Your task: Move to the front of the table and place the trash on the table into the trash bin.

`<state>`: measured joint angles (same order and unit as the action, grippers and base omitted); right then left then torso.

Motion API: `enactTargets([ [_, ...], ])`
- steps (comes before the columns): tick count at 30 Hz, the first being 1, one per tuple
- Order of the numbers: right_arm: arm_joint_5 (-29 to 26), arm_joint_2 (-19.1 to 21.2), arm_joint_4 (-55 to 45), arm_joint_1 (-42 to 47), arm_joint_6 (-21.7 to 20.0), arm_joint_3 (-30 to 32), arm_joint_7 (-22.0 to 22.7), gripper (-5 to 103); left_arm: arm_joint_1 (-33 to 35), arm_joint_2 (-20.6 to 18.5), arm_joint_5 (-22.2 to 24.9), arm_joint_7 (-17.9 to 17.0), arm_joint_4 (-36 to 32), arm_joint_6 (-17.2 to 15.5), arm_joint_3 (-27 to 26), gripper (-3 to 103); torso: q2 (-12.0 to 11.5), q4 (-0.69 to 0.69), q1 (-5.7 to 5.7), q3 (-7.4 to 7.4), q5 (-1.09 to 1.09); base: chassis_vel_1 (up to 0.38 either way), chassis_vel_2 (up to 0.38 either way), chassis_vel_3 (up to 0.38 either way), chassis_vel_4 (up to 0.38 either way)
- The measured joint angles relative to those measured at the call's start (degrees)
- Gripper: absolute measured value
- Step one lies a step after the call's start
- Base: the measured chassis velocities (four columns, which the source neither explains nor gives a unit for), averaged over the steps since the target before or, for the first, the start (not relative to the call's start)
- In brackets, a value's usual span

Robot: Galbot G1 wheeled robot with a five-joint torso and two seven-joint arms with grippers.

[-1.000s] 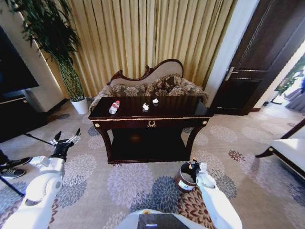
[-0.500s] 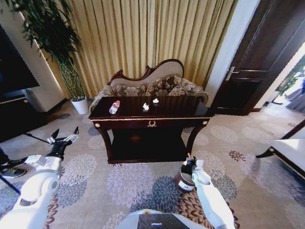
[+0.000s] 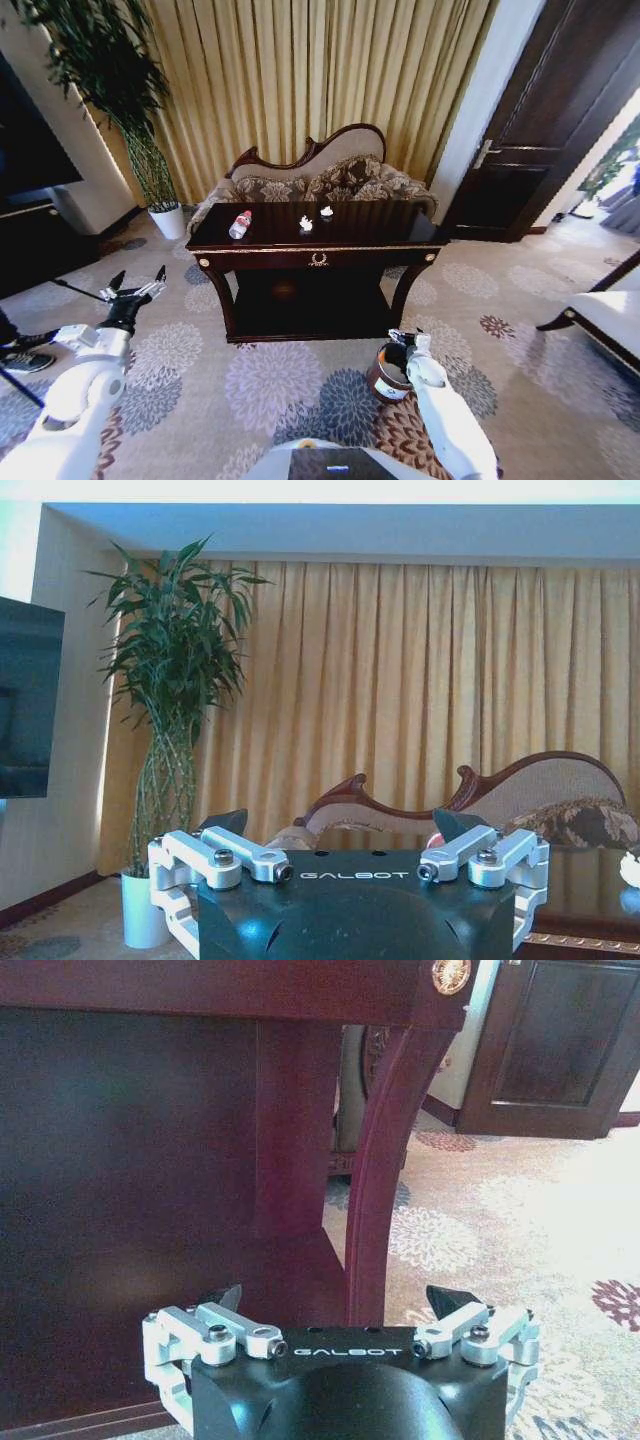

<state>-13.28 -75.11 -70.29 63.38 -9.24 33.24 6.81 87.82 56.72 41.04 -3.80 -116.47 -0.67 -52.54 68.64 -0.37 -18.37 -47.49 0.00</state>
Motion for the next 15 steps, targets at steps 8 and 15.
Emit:
enactTargets([
  [8, -0.71, 0.22, -6.22, 2.01, -0.27, -0.07, 0.00, 100, -0.33, 0.10, 0.01, 0.06, 0.36, 0.10, 0.31, 100, 0.00, -0.01, 0.00, 0.00, -0.01, 0.000, 0.000, 0.000, 0.000],
  [15, -4.86, 1.95, -24.67, 5.95, -3.46, 0.06, 0.00, 100, -0.93, -0.10, -0.22, -0.07, 0.25, -0.20, 0.72, 100, 0.00, -0.01, 0.00, 0.00, 0.00, 0.000, 0.000, 0.000, 0.000],
])
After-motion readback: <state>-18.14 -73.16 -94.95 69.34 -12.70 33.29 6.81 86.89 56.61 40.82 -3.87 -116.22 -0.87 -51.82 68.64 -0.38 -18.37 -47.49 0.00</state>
